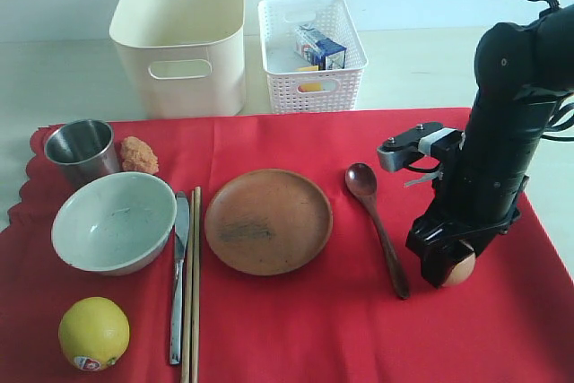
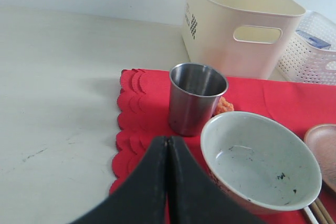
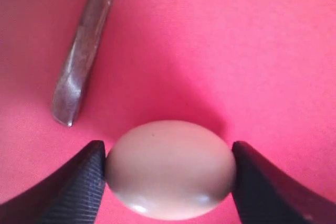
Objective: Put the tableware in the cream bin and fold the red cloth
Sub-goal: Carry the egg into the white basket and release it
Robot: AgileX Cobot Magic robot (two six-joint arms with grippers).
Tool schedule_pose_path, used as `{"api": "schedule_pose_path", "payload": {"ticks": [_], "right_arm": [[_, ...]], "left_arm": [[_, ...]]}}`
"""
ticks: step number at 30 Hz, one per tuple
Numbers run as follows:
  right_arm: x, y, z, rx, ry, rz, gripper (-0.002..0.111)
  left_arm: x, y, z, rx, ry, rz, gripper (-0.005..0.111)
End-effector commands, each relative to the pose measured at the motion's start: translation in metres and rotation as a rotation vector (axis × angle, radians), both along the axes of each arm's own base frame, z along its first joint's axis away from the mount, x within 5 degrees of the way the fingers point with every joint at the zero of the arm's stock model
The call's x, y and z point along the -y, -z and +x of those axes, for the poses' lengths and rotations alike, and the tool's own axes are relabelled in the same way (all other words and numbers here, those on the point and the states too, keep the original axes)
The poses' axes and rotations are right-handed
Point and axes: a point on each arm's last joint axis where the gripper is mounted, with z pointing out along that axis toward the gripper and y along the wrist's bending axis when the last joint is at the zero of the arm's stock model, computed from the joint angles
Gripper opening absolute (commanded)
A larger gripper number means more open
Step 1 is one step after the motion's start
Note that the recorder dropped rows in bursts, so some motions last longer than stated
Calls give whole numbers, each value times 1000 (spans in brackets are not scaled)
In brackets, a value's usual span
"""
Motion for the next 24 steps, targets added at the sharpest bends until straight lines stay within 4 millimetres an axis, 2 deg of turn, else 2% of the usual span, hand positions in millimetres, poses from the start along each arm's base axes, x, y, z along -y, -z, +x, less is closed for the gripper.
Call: {"api": "schedule_pose_path", "payload": {"ticks": [1,2,4,5,10,18,24], "right_arm": [[0,1,0,11,-14,-3,29],[1,0,1,7,-20,-8,14],[1,-4,2,-3,-33,-18,2],[0,-7,4,-8,-39,-21,0],[-3,-27,14,62,-18,-1,0],[-10,-94,22,387,41,156,0],[-21,-123,38,522,86,276,0]], "left_arm": [[0,0,0,10,-1,-10,0],[0,0,0,10,-1,-10,0],[0,0,0,10,-1,-10,0],[0,0,0,10,-1,-10,0],[0,0,0,10,-1,-10,0],[0,0,0,10,-1,-10,0],[0,0,0,10,-1,-10,0]]}}
